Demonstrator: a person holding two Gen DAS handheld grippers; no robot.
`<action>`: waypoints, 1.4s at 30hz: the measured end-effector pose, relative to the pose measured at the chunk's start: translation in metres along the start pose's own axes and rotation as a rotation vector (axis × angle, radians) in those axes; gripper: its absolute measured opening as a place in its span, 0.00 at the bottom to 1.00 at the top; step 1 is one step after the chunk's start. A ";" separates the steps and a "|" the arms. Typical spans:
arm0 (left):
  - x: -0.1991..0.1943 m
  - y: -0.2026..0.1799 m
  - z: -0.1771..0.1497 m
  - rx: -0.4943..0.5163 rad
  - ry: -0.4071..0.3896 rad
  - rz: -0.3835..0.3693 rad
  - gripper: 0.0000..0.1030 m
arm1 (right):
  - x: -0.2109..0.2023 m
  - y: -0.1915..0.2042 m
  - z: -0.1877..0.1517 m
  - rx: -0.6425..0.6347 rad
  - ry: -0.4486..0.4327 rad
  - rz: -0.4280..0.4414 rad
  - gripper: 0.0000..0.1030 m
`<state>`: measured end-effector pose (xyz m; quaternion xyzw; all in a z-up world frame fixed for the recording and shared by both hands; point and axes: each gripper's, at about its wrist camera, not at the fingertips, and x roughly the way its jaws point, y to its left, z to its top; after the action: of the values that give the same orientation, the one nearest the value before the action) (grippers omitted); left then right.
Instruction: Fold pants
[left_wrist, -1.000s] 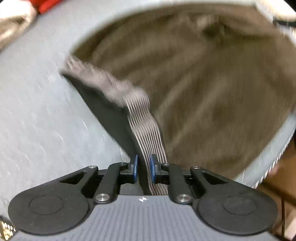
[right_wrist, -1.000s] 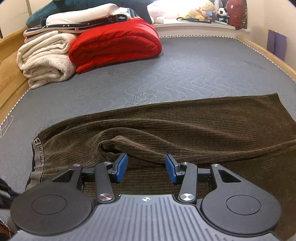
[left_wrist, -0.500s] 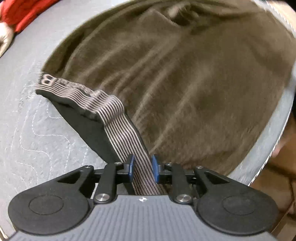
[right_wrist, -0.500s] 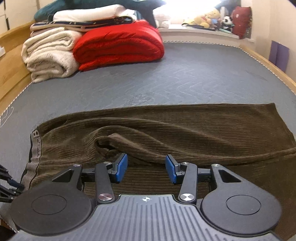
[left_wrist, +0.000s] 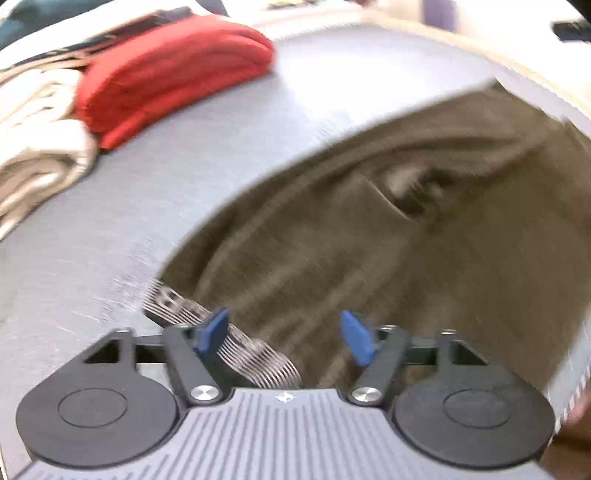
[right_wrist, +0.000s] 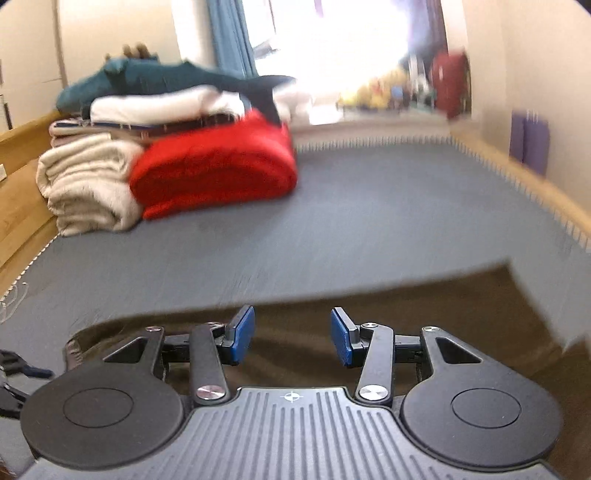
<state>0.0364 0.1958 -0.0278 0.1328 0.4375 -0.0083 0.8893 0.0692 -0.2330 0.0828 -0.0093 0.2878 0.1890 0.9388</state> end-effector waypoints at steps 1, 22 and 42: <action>-0.002 0.003 0.004 -0.018 -0.011 0.024 0.77 | 0.000 -0.006 0.001 -0.026 -0.016 -0.020 0.46; 0.031 0.096 0.054 -0.502 0.023 0.088 0.14 | 0.027 -0.038 -0.035 -0.045 0.037 -0.158 0.52; 0.128 0.102 0.063 -0.396 0.074 0.108 0.68 | 0.039 -0.058 -0.031 -0.049 0.069 -0.146 0.72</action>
<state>0.1773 0.2914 -0.0675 -0.0213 0.4554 0.1306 0.8804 0.1027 -0.2771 0.0305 -0.0596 0.3136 0.1267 0.9392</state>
